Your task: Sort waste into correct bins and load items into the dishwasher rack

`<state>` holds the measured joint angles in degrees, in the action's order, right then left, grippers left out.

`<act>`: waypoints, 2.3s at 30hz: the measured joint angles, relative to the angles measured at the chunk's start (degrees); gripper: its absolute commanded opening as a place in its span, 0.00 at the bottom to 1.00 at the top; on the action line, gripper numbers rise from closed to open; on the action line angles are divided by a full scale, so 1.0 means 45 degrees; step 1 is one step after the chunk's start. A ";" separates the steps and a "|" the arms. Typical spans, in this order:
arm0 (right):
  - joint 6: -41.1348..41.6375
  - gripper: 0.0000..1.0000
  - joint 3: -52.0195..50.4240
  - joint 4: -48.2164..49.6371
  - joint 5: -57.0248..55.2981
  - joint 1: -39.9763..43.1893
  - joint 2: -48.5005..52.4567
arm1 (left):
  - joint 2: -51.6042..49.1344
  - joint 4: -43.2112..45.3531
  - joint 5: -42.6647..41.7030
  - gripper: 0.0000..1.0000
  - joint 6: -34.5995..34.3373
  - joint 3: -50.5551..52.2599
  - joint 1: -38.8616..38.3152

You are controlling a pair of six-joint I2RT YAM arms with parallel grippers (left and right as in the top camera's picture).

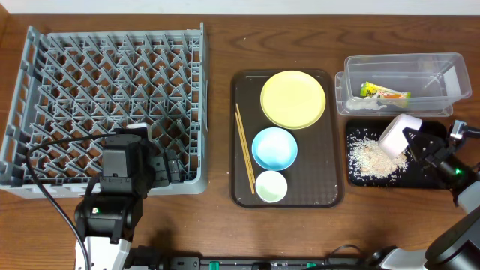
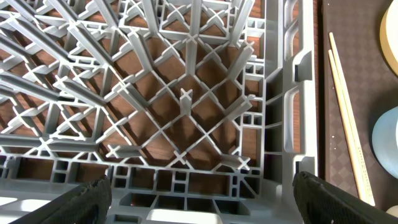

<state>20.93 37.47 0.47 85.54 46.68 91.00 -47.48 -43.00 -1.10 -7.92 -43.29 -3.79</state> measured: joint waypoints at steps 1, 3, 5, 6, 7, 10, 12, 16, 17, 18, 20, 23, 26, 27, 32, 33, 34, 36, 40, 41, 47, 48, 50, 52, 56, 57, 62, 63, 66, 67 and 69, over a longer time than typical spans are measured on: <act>0.0053 0.01 -0.0010 0.0228 0.0029 0.0000 0.0000 | 0.0000 0.0000 0.0000 0.95 0.0000 0.0000 0.0000; 0.0277 0.01 -0.0005 0.0651 0.0155 0.0000 0.0000 | 0.0000 0.0000 0.0000 0.95 0.0000 0.0000 0.0000; 0.0563 0.01 -0.0005 0.0714 0.0136 0.0000 -0.0005 | 0.0000 0.0000 0.0000 0.95 -0.0005 0.0000 0.0000; 0.0675 0.01 -0.0005 0.0782 0.0141 0.0005 0.0000 | 0.0000 0.0000 0.0000 0.95 0.0000 0.0000 0.0000; 0.0724 0.01 -0.0005 0.0816 0.0146 0.0000 0.0000 | 0.0000 0.0005 0.0000 0.95 -0.0005 0.0000 0.0000; 0.0787 0.01 -0.0005 0.0942 0.0277 0.0000 -0.0005 | 0.0000 0.0010 0.0000 0.95 0.0000 0.0000 0.0000; 0.0826 0.01 -0.0005 0.0957 0.0325 0.0000 0.0000 | 0.0000 0.0015 0.0000 0.95 -0.0005 0.0000 0.0000; 0.0991 0.01 -0.0005 0.1287 0.0325 -0.0010 -0.0005 | 0.0000 0.0029 0.0000 0.95 -0.0005 0.0000 0.0000; 0.1064 0.01 -0.0005 0.1321 0.0316 -0.0010 0.0000 | 0.0000 0.0029 0.0000 0.95 0.0000 0.0000 0.0000; 0.1132 0.01 -0.0005 0.1345 0.0306 -0.0010 -0.0005 | 0.0000 0.0034 0.0000 0.95 0.0000 0.0000 0.0000; 0.1307 0.01 -0.0010 0.1297 0.0219 -0.0010 -0.0005 | 0.0000 0.0039 0.0000 0.95 -0.0005 0.0000 0.0000; 0.1394 0.01 -0.0015 0.1943 0.0325 -0.0034 -0.0010 | 0.0000 0.0044 0.0000 0.95 -0.0005 0.0000 0.0000; 0.1409 0.01 -0.0015 0.2045 0.0374 -0.0044 -0.0015 | 0.0000 0.0049 0.0000 0.95 0.0000 0.0000 0.0000; 0.1462 0.01 -0.0015 0.2035 0.0355 -0.0044 -0.0019 | 0.0000 0.0049 0.0000 0.95 0.0000 0.0000 0.0000; 0.1768 0.01 -0.0015 0.2477 0.0398 -0.0146 -0.0024 | 0.0000 0.0063 0.0000 0.95 -0.0005 0.0000 0.0000; 0.1826 0.01 -0.0015 0.2516 0.0418 -0.0189 -0.0024 | 0.0000 0.0063 0.0000 0.95 -0.0005 0.0000 0.0000; 0.1875 0.01 -0.0015 0.2555 0.0427 -0.0214 -0.0024 | 0.0000 0.0063 0.0000 0.95 -0.0005 0.0000 0.0000; 0.1933 0.01 -0.0015 0.2667 0.0466 -0.0272 -0.0024 | 0.0000 0.0068 0.0000 0.95 -0.0005 0.0000 0.0000; 0.2040 0.01 -0.0015 0.2832 0.0476 -0.0393 -0.0024 | 0.0000 0.0073 0.0000 0.95 -0.0005 0.0000 0.0000; 0.2113 0.01 -0.0015 0.3055 0.0476 -0.0544 -0.0024 | 0.0000 0.0078 0.0000 0.95 -0.0005 0.0000 0.0000; 0.3419 0.01 -0.0039 0.6737 0.0510 -0.2361 -0.0078 | 0.0000 0.0092 0.0005 0.95 0.0000 0.0000 0.0000; 0.4226 0.01 -0.0049 0.8616 0.0510 -0.2861 -0.0107 | 0.0000 0.0092 0.0000 0.95 0.0000 0.0000 0.0000; 0.5600 0.01 0.0005 1.1715 0.0539 -0.3682 -0.0165 | 0.0000 0.0097 0.0000 0.95 0.0000 -0.0005 0.0000; 0.7184 0.02 0.0117 1.4877 0.0588 -0.4483 -0.0272 | -0.0005 0.0097 0.0000 0.95 -0.0005 -0.0010 0.0000; 0.9768 0.02 0.0437 1.7864 0.0612 -0.5644 -0.0452 | -0.0005 0.0092 0.0000 0.95 -0.0005 -0.0015 0.0000; 1.0205 0.01 0.0578 1.7932 0.0583 -0.5892 -0.0457 | -0.0005 0.0092 0.0000 0.95 -0.0005 -0.0015 0.0000; 1.1448 0.02 0.0996 1.7860 0.0461 -0.6601 -0.0457 | -0.0010 0.0092 0.0000 0.95 -0.0005 -0.0015 0.0000; 1.1584 0.02 0.1083 1.7622 0.0432 -0.6654 -0.0457 | -0.0010 0.0092 0.0000 0.95 0.0000 -0.0015 0.0000; 1.1817 0.02 0.1375 1.6679 0.0287 -0.6683 -0.0452 | -0.0010 0.0092 0.0000 0.95 -0.0005 -0.0015 0.0000; 1.1832 0.02 0.1481 1.6383 0.0257 -0.6688 -0.0452 | -0.0010 0.0092 0.0000 0.95 0.0000 -0.0015 0.0000; 1.1803 0.02 0.1705 1.5630 0.0121 -0.6688 -0.0452 | -0.0010 0.0092 0.0000 0.95 0.0000 -0.0015 0.0000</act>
<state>74.04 45.15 70.81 86.08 16.58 88.97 -47.53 -42.59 -1.10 -7.92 -43.35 -3.79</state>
